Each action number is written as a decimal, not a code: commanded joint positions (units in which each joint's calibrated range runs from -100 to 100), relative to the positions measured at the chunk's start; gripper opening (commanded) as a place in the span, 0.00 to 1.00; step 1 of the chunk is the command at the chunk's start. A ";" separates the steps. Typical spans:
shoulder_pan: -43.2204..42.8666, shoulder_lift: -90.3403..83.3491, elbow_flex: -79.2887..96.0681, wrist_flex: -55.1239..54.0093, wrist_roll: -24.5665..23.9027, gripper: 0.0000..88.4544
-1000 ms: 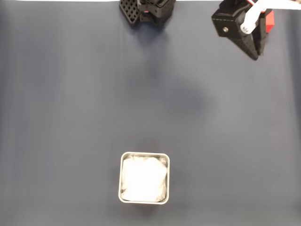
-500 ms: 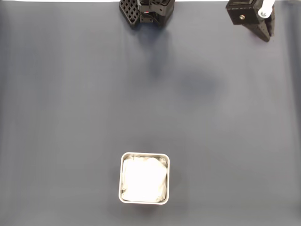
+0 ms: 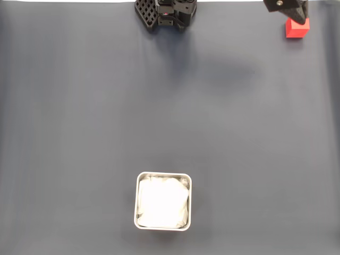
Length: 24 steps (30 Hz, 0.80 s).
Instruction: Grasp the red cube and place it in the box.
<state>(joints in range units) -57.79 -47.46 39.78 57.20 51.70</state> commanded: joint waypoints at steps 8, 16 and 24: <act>-6.42 -1.07 0.09 -0.81 0.39 0.01; -10.32 0.06 0.09 -1.13 -0.29 0.02; -12.74 1.36 0.09 -1.79 -0.39 0.05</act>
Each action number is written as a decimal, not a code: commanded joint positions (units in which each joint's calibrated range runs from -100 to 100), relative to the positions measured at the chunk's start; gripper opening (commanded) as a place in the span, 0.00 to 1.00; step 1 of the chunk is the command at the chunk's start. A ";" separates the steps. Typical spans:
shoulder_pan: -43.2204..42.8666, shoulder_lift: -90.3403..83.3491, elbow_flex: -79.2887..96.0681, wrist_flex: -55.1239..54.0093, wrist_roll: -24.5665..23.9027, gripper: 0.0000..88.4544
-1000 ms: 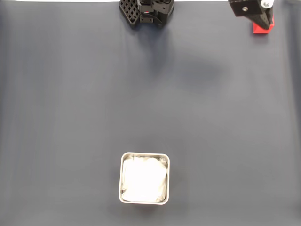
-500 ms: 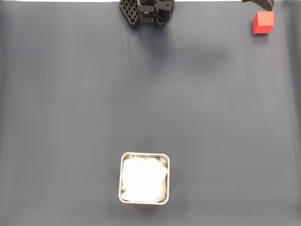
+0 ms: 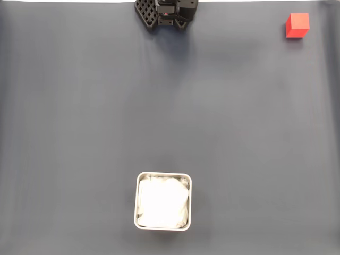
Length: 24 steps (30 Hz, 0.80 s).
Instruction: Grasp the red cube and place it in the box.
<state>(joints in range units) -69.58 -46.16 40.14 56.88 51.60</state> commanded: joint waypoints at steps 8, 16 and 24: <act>-1.79 1.18 1.37 -1.80 0.98 0.14; -1.37 2.14 3.56 -3.03 2.74 0.25; -0.16 2.66 5.84 -5.73 4.10 0.33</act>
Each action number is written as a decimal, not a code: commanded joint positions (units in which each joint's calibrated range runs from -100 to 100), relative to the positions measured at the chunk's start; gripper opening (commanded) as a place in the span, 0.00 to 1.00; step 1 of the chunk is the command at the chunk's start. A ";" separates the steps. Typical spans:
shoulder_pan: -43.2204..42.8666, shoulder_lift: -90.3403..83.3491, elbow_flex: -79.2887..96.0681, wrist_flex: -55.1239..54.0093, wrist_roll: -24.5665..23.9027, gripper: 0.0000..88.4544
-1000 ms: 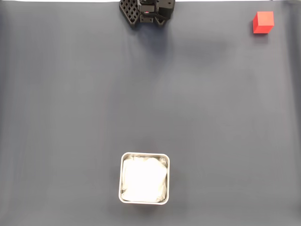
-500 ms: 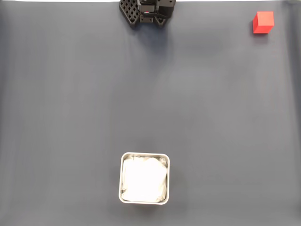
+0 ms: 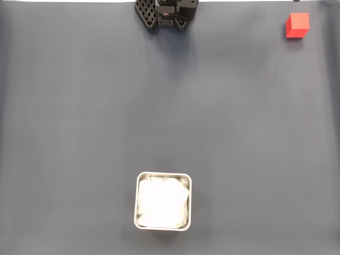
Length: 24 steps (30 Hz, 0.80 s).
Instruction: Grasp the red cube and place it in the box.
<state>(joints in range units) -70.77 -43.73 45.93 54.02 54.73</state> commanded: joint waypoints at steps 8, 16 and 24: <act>2.23 1.87 3.43 -8.28 1.86 0.37; 2.87 4.56 4.89 -12.71 1.86 0.40; 3.87 6.81 7.08 -16.97 2.49 0.41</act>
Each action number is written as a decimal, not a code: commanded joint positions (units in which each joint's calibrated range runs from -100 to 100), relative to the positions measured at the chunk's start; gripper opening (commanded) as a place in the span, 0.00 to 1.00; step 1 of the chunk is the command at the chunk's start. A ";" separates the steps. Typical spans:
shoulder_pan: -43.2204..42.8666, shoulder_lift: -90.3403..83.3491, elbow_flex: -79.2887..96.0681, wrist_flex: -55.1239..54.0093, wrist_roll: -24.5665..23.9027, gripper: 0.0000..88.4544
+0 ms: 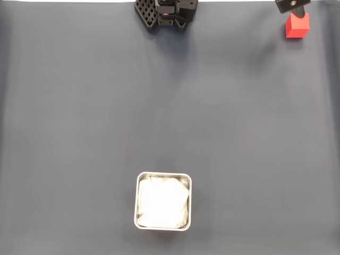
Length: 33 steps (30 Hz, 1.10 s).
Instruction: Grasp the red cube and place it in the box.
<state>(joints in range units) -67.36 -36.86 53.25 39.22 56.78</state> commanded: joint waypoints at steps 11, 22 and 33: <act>1.17 4.63 1.31 -7.17 0.15 0.42; 1.38 8.36 1.31 -10.53 -0.10 0.42; 1.38 12.60 1.31 -13.89 -0.98 0.42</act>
<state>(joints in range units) -66.77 -24.10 54.79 26.73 56.34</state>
